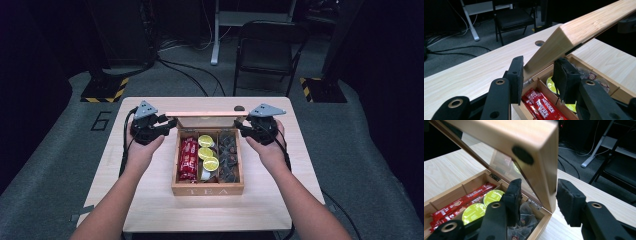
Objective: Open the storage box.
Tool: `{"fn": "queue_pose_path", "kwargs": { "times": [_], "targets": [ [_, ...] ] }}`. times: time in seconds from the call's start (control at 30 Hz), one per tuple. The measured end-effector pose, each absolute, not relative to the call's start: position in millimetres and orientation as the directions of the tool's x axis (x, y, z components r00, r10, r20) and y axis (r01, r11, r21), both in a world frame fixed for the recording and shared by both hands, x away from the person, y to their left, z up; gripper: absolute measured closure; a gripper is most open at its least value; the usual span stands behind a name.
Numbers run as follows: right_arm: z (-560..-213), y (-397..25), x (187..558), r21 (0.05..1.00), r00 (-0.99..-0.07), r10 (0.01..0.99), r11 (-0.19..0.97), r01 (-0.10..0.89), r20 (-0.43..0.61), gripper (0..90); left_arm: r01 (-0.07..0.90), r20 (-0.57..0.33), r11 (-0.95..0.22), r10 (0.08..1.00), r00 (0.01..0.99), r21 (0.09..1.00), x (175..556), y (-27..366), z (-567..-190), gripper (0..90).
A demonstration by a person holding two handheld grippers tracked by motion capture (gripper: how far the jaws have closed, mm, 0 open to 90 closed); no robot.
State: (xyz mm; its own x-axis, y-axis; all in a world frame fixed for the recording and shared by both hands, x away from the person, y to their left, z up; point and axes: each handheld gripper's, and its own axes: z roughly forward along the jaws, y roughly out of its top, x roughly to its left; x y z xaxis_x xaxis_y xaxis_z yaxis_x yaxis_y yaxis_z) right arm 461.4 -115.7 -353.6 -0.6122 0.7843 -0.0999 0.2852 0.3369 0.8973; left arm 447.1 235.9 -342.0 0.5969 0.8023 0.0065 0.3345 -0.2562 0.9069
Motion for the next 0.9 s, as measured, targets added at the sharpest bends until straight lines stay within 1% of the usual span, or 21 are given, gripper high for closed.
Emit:
{"fn": "queue_pose_path", "kwargs": {
  "times": [0.13,0.3,0.37,0.63,0.9],
  "targets": [
    [-357.8,-115.5,468.8,0.892,-0.611,0.785,0.345,0.293,-0.103,57.3,0.338,0.007,-0.260,0.802,0.597,0.905,451.1,235.9,-339.2,61.2],
    [-359.9,-118.0,476.7,0.895,-0.608,0.790,0.323,0.308,-0.076,61.0,0.336,0.005,-0.254,0.803,0.595,0.907,454.8,235.7,-337.9,61.4],
    [-359.9,-117.4,478.2,0.897,-0.605,0.794,0.310,0.315,-0.062,60.9,0.338,0.002,-0.252,0.803,0.596,0.907,455.5,235.8,-337.5,61.4],
    [-358.9,-116.9,480.4,0.895,-0.606,0.791,0.327,0.304,-0.083,61.9,0.333,0.005,-0.249,0.807,0.591,0.909,457.7,235.6,-337.0,61.5],
    [-358.2,-116.7,483.5,0.897,-0.603,0.794,0.321,0.305,-0.078,62.1,0.331,-0.004,-0.240,0.804,0.594,0.913,462.6,236.5,-339.0,61.1]
  ]
}}
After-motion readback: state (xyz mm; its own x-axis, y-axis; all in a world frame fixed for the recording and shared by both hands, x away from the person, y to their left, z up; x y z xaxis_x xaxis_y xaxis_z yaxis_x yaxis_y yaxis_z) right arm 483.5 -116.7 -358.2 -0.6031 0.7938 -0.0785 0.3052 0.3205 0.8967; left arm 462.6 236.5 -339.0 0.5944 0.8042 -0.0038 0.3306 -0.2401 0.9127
